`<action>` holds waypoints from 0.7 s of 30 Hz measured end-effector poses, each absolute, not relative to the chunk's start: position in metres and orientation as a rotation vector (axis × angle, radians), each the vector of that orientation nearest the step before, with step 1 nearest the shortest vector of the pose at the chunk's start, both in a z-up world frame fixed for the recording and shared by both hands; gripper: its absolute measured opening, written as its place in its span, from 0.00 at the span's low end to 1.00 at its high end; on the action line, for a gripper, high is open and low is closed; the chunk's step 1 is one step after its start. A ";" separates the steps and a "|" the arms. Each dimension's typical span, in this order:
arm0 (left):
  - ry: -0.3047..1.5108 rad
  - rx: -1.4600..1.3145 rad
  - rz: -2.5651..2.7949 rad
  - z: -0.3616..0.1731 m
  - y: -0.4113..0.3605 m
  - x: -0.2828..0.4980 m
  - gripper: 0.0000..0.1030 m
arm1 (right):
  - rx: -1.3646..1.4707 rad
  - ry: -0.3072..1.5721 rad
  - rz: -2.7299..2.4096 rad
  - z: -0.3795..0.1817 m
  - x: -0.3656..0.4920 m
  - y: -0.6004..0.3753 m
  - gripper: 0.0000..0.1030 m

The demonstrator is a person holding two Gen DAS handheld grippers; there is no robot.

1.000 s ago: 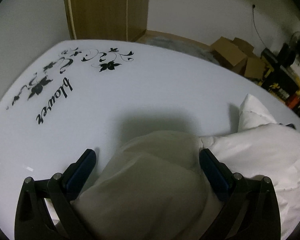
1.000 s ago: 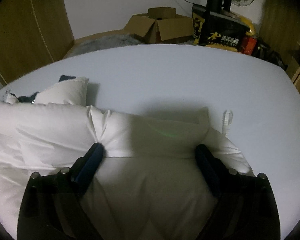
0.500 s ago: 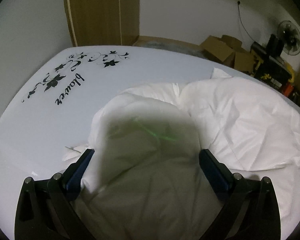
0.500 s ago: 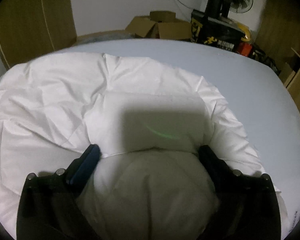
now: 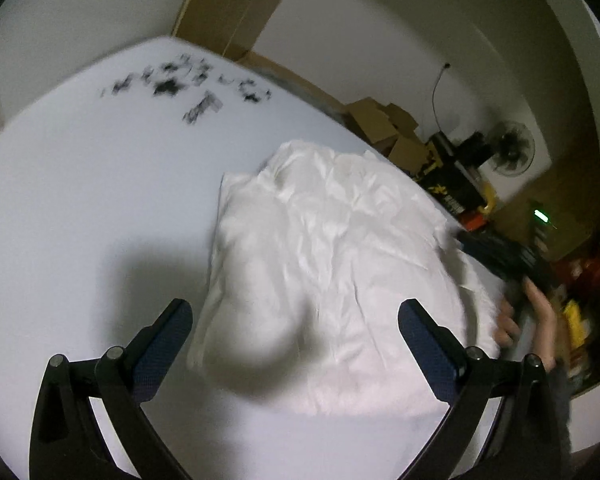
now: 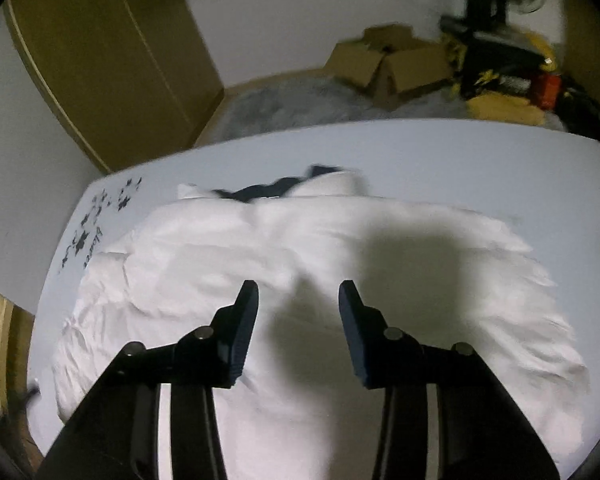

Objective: Fold large clothes

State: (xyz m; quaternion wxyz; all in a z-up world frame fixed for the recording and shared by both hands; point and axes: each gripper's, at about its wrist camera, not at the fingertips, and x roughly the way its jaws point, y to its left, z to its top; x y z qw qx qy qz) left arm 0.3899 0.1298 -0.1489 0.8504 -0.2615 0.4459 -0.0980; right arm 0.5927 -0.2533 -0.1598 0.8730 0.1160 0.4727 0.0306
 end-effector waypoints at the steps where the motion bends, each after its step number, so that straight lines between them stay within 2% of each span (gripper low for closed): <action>1: 0.941 -0.558 -0.207 -0.150 0.133 0.385 1.00 | 0.249 1.008 0.048 -0.168 0.606 -0.245 0.34; 3: 0.940 -0.549 -0.191 -0.153 0.138 0.377 1.00 | 0.275 1.098 0.023 -0.199 0.630 -0.236 0.26; 5: 0.943 -0.560 -0.176 -0.156 0.145 0.369 1.00 | 0.288 1.162 0.009 -0.227 0.632 -0.233 0.22; 8: 0.945 -0.591 -0.162 -0.161 0.159 0.365 1.00 | 0.196 1.118 0.022 -0.220 0.612 -0.226 0.20; 9: 0.945 -0.591 -0.156 -0.163 0.163 0.365 1.00 | 0.194 1.093 0.026 -0.212 0.599 -0.227 0.16; 13: 0.950 -0.600 -0.135 -0.171 0.171 0.373 1.00 | 0.270 1.040 0.049 -0.194 0.514 -0.235 0.16; 17: 0.983 -0.631 -0.120 -0.183 0.166 0.385 1.00 | 0.098 1.010 0.049 -0.233 0.495 -0.212 0.13; 21: 0.984 -0.641 -0.144 -0.185 0.162 0.378 1.00 | 0.198 0.985 0.099 -0.209 0.456 -0.219 0.14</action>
